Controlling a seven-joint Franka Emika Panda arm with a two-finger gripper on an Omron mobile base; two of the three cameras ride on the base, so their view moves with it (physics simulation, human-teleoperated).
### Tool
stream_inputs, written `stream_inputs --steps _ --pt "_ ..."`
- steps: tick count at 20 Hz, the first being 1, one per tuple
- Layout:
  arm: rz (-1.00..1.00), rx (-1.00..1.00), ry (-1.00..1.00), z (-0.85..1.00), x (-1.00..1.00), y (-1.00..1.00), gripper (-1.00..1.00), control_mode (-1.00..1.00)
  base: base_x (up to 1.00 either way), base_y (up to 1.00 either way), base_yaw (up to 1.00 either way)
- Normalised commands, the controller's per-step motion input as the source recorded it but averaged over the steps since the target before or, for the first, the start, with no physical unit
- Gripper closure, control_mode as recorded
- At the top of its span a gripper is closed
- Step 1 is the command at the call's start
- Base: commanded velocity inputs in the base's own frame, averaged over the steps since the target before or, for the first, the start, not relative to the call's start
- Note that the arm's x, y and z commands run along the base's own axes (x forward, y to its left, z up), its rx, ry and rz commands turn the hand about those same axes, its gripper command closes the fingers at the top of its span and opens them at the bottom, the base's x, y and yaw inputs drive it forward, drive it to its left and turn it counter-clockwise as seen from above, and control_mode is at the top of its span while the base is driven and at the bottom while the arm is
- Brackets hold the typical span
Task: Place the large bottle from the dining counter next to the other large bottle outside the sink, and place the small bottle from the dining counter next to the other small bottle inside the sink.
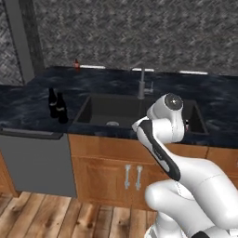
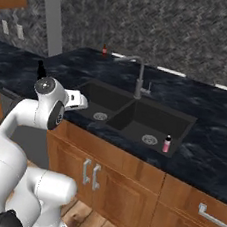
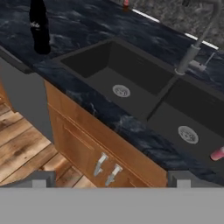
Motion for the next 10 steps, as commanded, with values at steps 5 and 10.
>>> stream_inputs --steps 5,10 --pt "0.0 0.0 0.0 0.0 0.0 0.0 -1.0 1.0 0.0 -0.93 0.0" --pt "0.0 0.0 0.0 0.0 0.0 0.0 -1.0 1.0 0.0 -0.98 0.0"
